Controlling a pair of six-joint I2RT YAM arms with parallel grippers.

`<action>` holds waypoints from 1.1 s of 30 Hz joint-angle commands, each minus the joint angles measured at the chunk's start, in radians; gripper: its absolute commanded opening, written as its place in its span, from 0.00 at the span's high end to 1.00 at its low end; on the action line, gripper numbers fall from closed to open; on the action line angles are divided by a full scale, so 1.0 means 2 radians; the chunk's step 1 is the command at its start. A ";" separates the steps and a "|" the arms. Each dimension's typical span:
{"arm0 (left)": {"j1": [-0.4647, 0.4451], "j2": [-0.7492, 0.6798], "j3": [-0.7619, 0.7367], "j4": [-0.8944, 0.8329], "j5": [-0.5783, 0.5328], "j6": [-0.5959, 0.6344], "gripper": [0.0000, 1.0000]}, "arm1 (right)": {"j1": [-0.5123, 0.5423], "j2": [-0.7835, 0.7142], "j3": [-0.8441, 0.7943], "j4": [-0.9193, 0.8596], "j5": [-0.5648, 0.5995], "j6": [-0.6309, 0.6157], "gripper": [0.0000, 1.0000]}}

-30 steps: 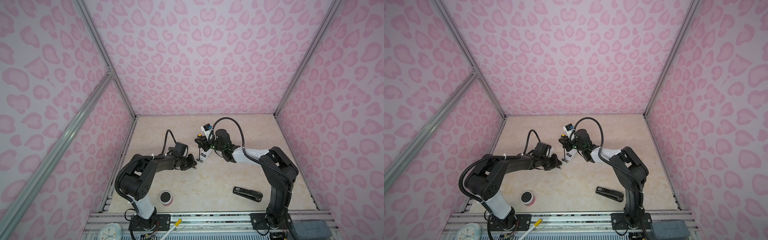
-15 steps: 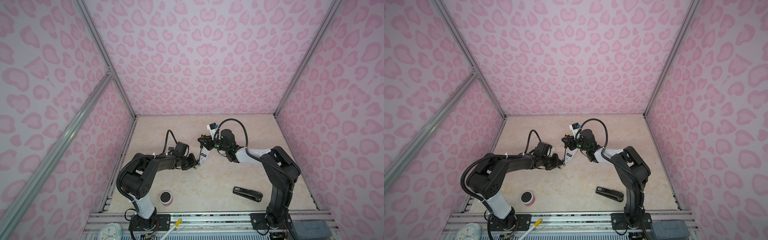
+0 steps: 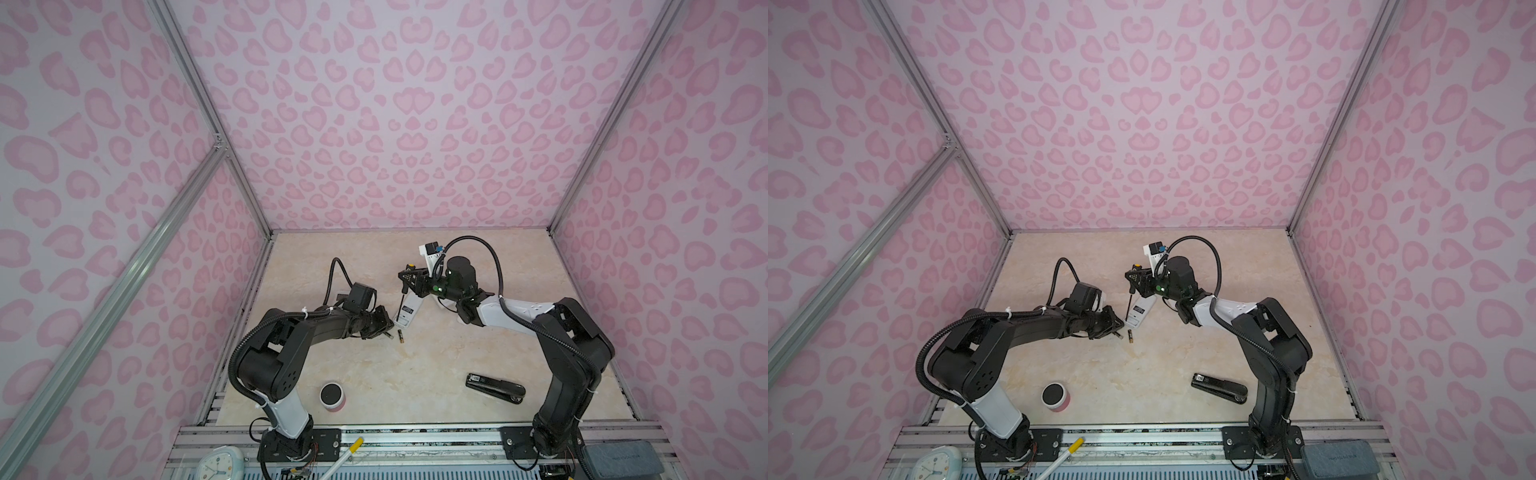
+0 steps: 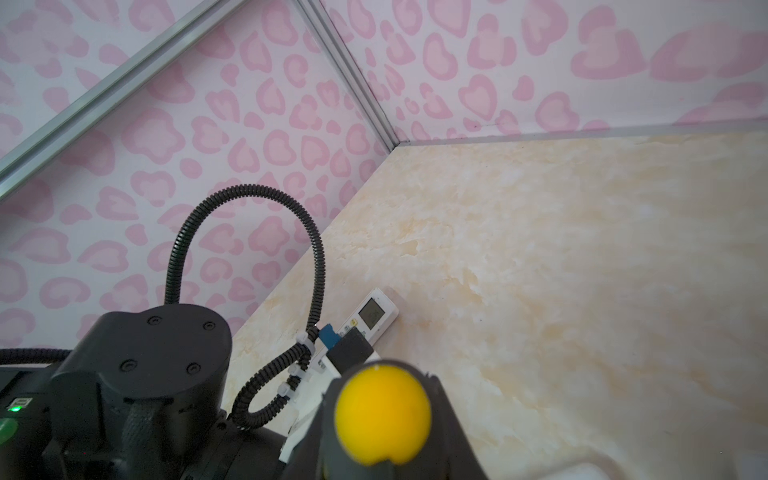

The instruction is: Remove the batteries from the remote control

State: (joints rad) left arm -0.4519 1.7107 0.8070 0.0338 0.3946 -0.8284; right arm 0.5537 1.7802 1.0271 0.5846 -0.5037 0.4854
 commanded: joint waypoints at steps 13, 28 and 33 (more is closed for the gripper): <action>0.043 -0.088 0.110 -0.236 -0.219 0.219 0.36 | -0.031 -0.095 0.030 -0.519 0.166 -0.012 1.00; 0.085 -0.016 0.130 -0.265 -0.275 0.269 0.10 | 0.017 0.021 0.034 -0.512 0.197 0.021 0.73; 0.102 0.008 0.126 -0.250 -0.271 0.252 0.08 | 0.020 0.009 0.029 -0.507 0.214 0.021 0.57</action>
State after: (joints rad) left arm -0.2623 1.7073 1.0599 -0.4911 -0.1593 -0.3115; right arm 0.5911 1.8080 1.0920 -0.4358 -0.1242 0.5308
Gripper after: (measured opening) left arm 0.924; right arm 0.420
